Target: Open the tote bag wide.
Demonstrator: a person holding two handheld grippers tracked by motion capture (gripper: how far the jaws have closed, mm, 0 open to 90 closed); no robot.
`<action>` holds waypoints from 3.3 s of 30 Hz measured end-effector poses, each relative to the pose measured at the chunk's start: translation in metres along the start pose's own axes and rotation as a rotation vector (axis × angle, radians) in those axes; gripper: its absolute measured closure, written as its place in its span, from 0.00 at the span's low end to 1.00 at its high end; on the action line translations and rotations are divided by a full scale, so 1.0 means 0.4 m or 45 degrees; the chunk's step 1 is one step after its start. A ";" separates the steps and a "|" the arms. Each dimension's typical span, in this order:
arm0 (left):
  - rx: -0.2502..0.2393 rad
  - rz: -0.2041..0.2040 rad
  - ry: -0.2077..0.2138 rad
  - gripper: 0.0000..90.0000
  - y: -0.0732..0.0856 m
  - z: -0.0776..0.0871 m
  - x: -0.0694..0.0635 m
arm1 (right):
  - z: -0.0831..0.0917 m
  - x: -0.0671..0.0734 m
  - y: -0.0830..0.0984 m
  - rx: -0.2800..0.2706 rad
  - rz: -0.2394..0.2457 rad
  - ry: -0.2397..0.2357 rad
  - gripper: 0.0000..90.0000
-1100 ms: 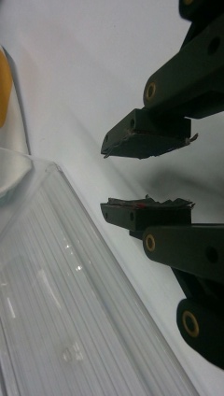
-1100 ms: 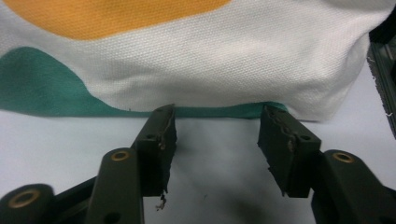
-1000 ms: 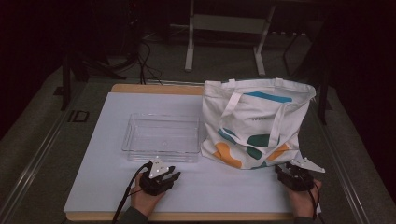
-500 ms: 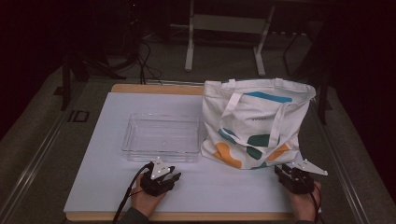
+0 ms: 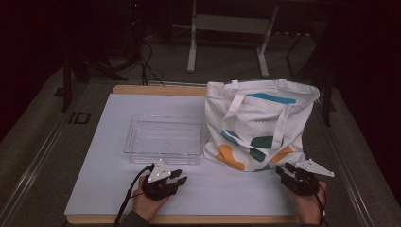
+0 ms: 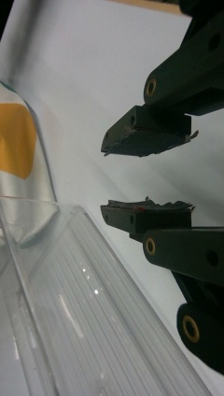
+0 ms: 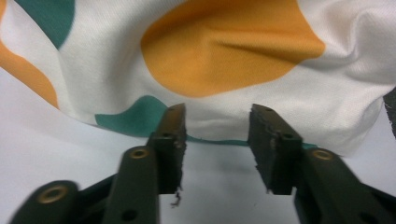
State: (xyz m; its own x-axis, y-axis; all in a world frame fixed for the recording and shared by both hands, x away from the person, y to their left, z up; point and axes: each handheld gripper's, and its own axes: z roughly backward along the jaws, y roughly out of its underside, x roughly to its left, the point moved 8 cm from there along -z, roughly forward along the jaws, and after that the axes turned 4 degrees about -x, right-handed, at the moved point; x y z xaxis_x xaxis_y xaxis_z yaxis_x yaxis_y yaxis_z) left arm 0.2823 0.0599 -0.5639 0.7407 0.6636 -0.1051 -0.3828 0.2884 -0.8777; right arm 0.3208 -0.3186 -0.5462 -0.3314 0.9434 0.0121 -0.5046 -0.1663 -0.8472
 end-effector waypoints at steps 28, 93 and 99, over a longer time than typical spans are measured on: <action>-0.080 -0.171 -0.003 0.65 -0.243 0.003 0.079 | -0.021 -0.028 -0.188 -0.036 -0.194 -0.131 0.27; -0.077 -0.160 0.094 0.98 -0.489 -0.162 0.132 | 0.022 -0.028 -0.183 -0.090 -0.181 -0.135 1.00; -0.082 -0.176 0.116 0.98 -0.490 -0.143 0.109 | 0.049 -0.020 -0.168 -0.106 -0.169 -0.129 1.00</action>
State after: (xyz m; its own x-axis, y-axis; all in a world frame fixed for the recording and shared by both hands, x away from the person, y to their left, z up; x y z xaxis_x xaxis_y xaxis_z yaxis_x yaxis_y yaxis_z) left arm 0.4211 -0.0073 -0.4232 0.8321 0.5542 -0.0205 -0.2396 0.3260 -0.9145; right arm 0.3418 -0.3208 -0.4792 -0.3471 0.9210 0.1766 -0.4828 -0.0141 -0.8756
